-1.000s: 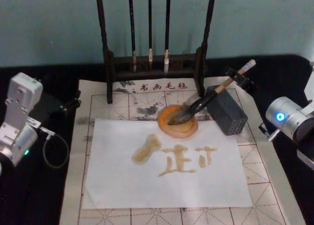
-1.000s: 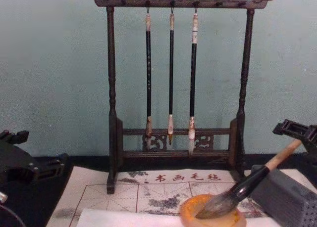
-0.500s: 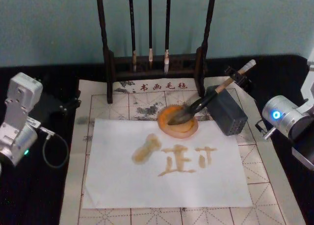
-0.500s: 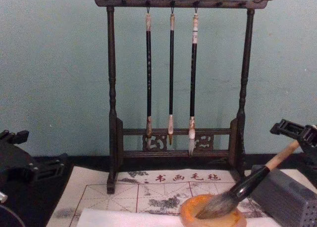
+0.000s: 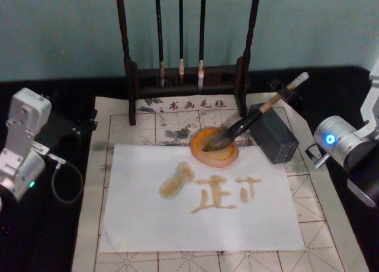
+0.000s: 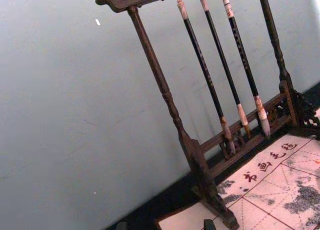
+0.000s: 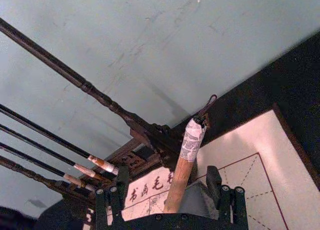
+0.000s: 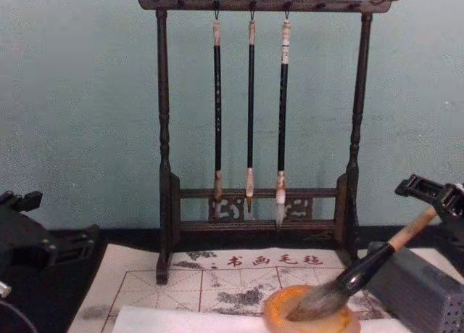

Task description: Pick up the brush from the inkstone, write on the paper, then place the brush back to its original position.

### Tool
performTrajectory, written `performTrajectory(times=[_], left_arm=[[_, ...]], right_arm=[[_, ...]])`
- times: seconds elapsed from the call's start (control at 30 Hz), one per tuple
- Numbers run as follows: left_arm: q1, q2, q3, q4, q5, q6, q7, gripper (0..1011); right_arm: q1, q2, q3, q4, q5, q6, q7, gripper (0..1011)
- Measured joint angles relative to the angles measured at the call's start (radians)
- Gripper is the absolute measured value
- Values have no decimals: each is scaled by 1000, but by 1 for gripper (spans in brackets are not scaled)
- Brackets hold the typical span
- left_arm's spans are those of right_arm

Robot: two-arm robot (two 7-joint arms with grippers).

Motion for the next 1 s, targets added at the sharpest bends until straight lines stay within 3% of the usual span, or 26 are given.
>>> performTrajectory(times=[1.0], left_arm=[[0,0,0,0,0,0,0,1001]], right_arm=[[51,27,-76,55,30,-37,-5,1000]])
